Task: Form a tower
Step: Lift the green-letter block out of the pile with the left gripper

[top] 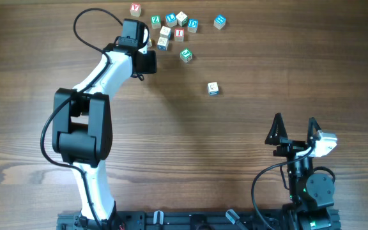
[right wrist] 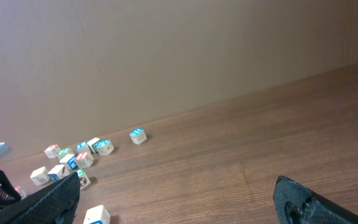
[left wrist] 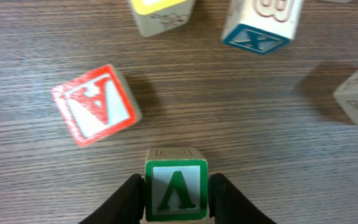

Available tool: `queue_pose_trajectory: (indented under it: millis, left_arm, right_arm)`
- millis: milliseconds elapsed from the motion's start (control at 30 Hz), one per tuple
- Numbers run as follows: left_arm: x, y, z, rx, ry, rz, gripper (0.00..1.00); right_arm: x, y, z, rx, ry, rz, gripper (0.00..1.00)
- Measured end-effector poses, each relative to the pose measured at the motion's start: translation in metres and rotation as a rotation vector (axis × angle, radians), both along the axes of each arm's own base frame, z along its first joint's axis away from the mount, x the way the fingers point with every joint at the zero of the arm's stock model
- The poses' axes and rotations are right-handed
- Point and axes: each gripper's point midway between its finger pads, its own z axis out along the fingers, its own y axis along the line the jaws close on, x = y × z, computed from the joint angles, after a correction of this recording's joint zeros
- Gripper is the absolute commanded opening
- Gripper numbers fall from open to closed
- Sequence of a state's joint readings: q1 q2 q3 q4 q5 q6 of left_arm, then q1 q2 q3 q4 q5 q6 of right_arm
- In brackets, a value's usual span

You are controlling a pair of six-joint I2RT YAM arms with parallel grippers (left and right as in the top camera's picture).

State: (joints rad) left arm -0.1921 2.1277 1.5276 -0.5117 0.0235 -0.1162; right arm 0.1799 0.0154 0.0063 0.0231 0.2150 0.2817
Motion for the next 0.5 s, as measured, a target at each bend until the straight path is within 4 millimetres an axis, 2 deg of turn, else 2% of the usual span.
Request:
queue_pose_trajectory:
  millis: [133,333,500]
  left_arm:
    - [-0.004,-0.002,-0.002,0.003,0.015,-0.004,0.31]
    - [-0.021,0.001,-0.003,-0.005,0.092,0.044,0.31]
    - [-0.031,-0.008,-0.001,-0.006,0.122,0.052,0.33]
  right_arm:
    - [0.000,0.000,0.000,0.000,0.000,0.000,1.00]
    - [0.000,0.000,0.000,0.000,0.000,0.000,1.00]
    - [0.000,0.000,0.000,0.000,0.000,0.000,1.00]
